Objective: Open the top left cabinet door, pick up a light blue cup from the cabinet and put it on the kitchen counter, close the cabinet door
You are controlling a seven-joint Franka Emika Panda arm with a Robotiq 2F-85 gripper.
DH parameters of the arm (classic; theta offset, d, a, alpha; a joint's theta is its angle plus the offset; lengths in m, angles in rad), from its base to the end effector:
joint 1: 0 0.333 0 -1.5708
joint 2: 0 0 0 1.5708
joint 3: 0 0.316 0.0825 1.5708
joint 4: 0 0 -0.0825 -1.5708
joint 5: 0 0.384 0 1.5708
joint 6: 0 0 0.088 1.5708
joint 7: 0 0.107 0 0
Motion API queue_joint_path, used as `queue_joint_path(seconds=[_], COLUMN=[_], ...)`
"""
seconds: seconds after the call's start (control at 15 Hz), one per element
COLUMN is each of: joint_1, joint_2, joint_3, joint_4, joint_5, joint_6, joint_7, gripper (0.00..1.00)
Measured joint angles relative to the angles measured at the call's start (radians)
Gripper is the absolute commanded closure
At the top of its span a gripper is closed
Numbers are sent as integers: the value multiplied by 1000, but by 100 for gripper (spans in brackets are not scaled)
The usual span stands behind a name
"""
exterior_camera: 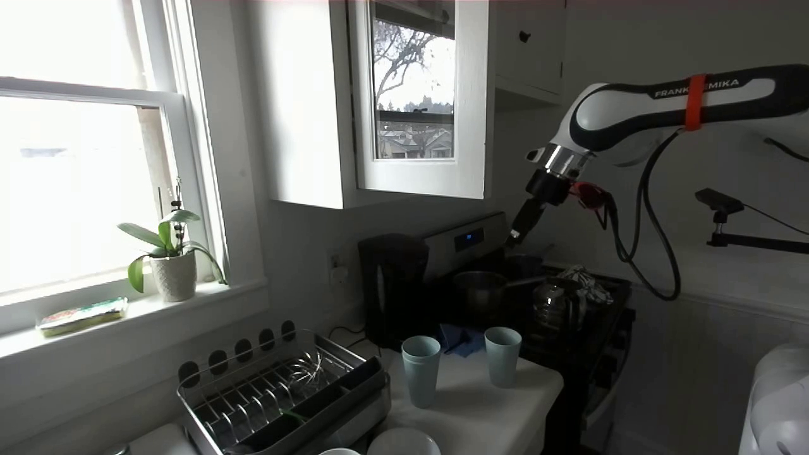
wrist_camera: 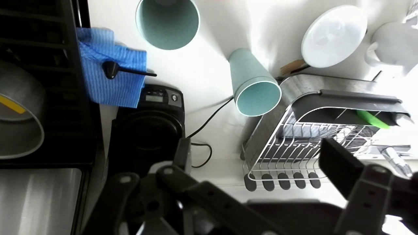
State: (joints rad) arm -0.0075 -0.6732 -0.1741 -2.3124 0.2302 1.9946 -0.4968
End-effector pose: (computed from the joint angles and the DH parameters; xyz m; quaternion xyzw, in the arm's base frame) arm 0.3719 -0.0709 0.6165 -0.9625 -0.1332 -0.2132 0.1021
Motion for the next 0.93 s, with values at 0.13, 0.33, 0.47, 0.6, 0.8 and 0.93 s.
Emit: queue_joint_path(seconds=[0.13,0.33,0.47,0.6,0.8,0.93], joint_1=[0,0,3,8,14,14], joint_2=[-31,-92,-136,-181,-232,-232], joint_3=[10,36,64,103,156,153], joint_4=[20,56,75,85,92,90], joint_5=[-5,-7,-4,-4,-5,-5], joint_6=[-73,-182,-234,-263,-280,-280], joint_7=[31,93,155,220,285,285], gripper=[0,0,0,0,0,0])
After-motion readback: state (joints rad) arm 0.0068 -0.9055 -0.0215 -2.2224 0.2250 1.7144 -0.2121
